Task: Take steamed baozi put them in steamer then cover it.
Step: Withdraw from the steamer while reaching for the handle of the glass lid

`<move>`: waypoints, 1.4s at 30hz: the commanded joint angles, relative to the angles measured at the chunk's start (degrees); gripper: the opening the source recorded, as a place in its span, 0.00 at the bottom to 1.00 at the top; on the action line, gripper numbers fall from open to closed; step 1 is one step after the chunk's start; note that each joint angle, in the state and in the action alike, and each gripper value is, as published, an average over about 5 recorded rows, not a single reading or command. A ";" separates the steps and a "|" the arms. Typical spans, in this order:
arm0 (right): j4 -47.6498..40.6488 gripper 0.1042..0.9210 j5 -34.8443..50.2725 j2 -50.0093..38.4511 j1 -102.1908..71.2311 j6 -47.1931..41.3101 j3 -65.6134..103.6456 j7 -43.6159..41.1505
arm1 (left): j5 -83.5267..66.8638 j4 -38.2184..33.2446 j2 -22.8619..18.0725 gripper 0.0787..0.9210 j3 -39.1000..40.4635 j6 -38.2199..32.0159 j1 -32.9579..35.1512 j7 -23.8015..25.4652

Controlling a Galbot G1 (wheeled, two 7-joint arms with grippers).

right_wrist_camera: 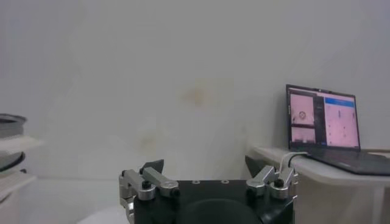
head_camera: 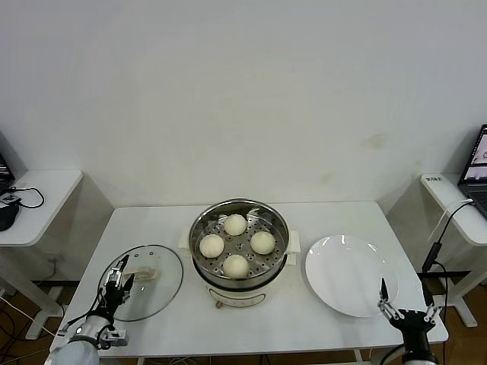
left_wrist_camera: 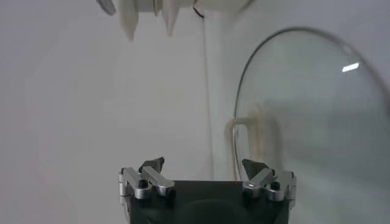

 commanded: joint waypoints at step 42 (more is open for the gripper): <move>-1.73 0.88 -2.78 1.03 0.49 -0.08 -1.67 -0.65 | -2.41 5.87 -0.17 0.27 1.34 -2.24 -7.79 -4.04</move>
